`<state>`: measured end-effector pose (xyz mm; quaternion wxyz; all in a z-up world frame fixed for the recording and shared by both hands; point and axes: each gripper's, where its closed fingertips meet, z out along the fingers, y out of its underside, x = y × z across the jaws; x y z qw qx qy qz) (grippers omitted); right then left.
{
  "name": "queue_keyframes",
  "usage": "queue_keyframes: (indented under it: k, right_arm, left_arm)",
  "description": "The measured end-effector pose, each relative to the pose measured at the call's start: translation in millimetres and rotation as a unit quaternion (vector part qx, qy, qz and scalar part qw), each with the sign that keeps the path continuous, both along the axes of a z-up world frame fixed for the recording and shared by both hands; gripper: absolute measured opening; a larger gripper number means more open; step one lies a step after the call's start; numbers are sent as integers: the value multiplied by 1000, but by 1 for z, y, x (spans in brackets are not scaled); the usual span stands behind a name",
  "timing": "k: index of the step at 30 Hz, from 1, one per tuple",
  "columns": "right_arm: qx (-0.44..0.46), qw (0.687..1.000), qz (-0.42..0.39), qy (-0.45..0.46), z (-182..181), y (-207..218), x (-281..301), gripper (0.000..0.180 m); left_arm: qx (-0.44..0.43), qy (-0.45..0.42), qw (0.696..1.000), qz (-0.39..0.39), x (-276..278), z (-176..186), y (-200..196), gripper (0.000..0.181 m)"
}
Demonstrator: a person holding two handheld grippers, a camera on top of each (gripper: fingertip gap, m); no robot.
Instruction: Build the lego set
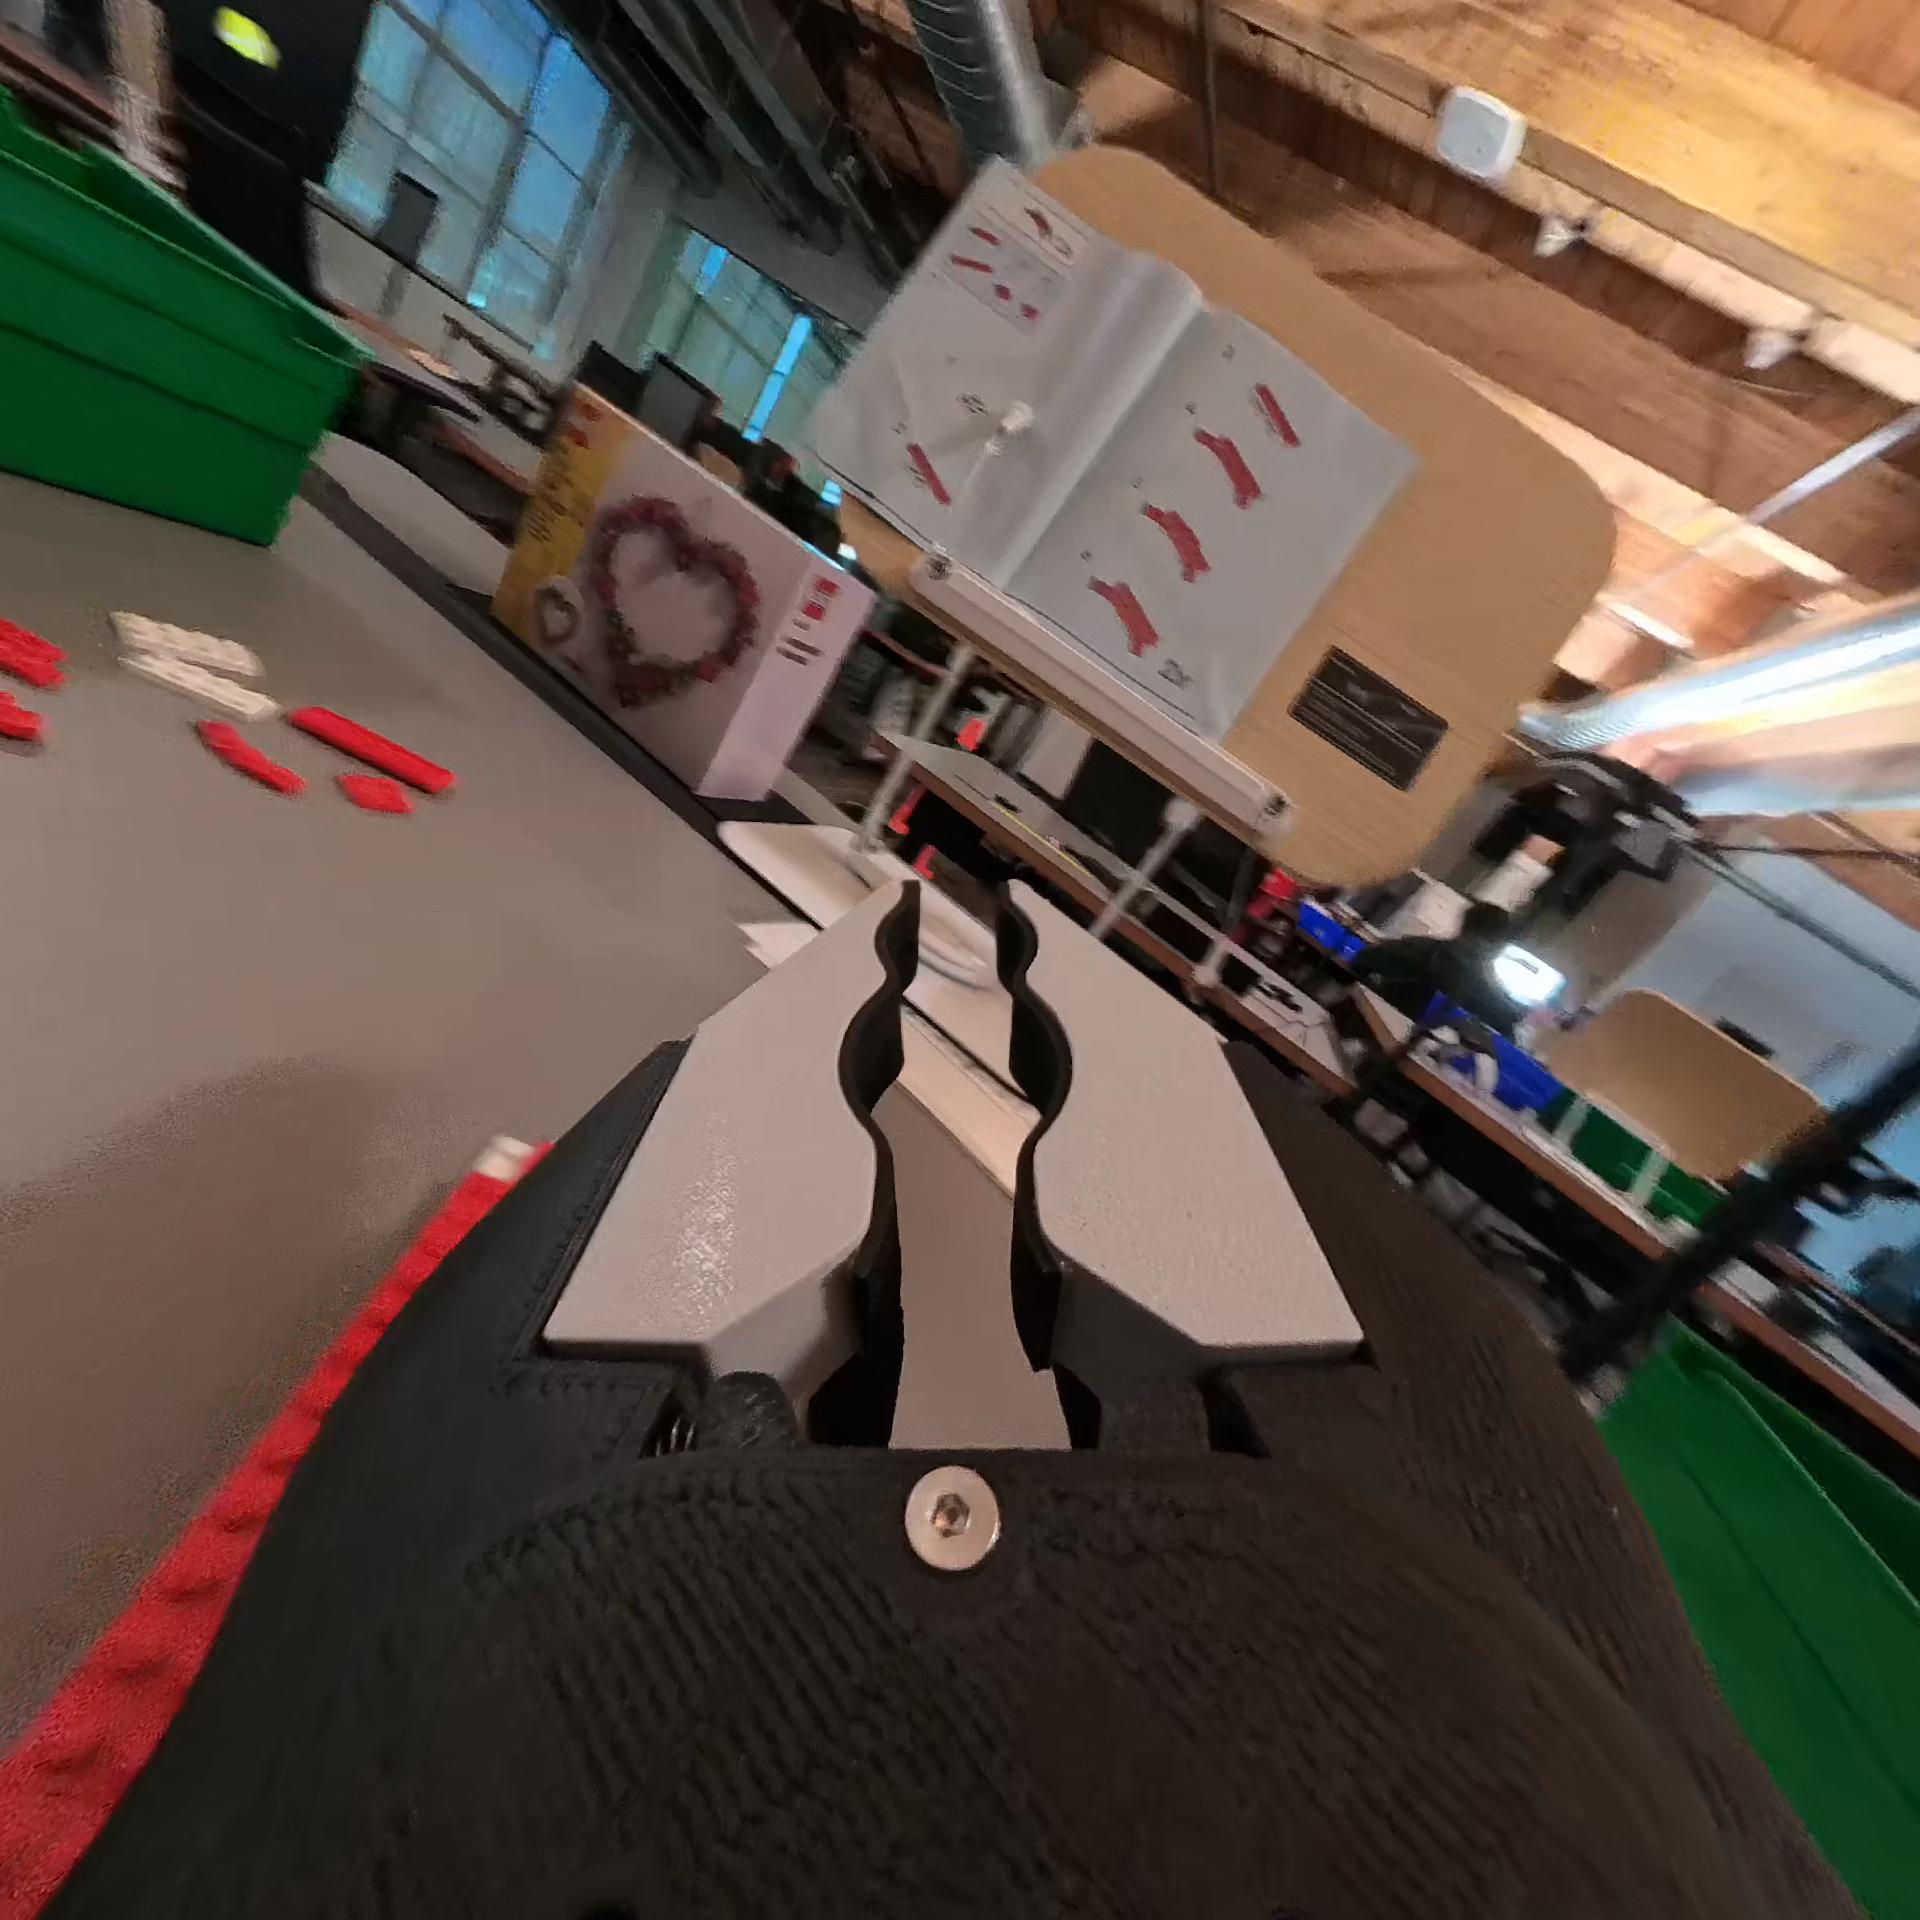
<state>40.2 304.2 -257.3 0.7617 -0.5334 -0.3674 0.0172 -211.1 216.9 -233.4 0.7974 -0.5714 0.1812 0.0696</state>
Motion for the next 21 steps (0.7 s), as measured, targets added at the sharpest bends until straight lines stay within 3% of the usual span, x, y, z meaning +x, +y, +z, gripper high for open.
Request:
queue_keyframes:
  k: [9, 14, 21]
  right_arm:
    - [-28, 983, 169, -67, 6, -38, -107, 17]
    - [-105, 963, 235, -83, 0, -46, -160, 30]
    - [-174, 920, 305, -174, -23, -70, -232, 25]
  left_arm:
    - [-25, -11, 999, -16, 0, -11, 12, 0]
    - [-22, -23, 999, -25, -2, -10, 13, 0]
    - [-12, -42, 998, -35, -4, -5, 10, 0]
